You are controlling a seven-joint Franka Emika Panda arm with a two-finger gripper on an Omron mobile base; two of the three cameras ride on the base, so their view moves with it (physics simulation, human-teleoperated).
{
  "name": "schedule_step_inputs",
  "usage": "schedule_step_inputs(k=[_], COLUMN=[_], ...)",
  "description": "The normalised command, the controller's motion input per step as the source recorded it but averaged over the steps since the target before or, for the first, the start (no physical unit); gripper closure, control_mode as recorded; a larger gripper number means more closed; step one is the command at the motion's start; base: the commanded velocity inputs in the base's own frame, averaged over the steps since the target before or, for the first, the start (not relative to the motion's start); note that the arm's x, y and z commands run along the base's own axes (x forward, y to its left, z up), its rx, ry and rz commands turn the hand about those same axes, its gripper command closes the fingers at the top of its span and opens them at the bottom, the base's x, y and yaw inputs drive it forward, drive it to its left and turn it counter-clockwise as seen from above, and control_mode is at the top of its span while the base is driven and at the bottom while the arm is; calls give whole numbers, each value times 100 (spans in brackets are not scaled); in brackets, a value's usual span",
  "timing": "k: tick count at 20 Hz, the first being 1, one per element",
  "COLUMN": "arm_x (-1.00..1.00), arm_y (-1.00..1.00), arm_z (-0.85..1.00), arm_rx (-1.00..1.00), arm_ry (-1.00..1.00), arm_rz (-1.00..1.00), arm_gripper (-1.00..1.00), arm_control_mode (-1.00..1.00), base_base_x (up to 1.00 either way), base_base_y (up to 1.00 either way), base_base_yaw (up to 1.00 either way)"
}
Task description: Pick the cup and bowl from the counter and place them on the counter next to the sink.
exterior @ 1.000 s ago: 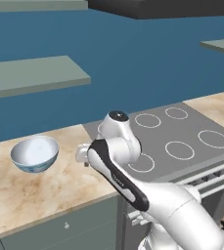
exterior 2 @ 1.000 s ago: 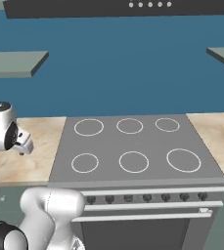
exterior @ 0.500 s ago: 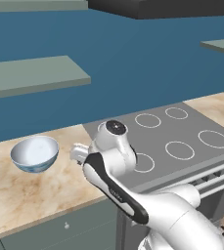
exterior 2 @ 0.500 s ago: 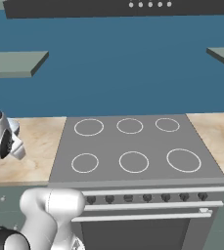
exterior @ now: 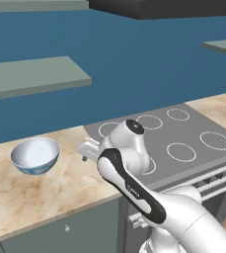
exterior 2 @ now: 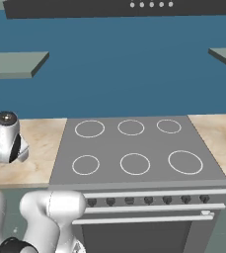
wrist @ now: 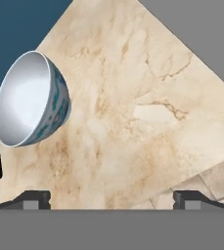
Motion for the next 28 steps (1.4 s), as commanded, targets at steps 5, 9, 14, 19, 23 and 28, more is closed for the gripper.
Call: schedule_step_inputs(k=[5, 9, 14, 19, 23, 28], arm_x=[22, 2, 1, 20, 43, 41], arm_y=[18, 22, 20, 18, 21, 24], arm_z=[2, 35, 26, 6, 0, -1], arm_rx=[0, 0, 0, 0, 0, 0], arm_ry=[0, 0, 0, 0, 3, 1], arm_rz=[0, 0, 0, 0, 0, 0], arm_gripper=[-100, -100, -100, -100, -100, -100], arm_control_mode=[-100, -100, -100, -100, -100, -100], base_base_x=[0, 0, 0, 0, 0, 0], base_base_y=[0, 0, 0, 0, 0, 0], base_base_yaw=[0, 0, 0, 0, 0, 0])
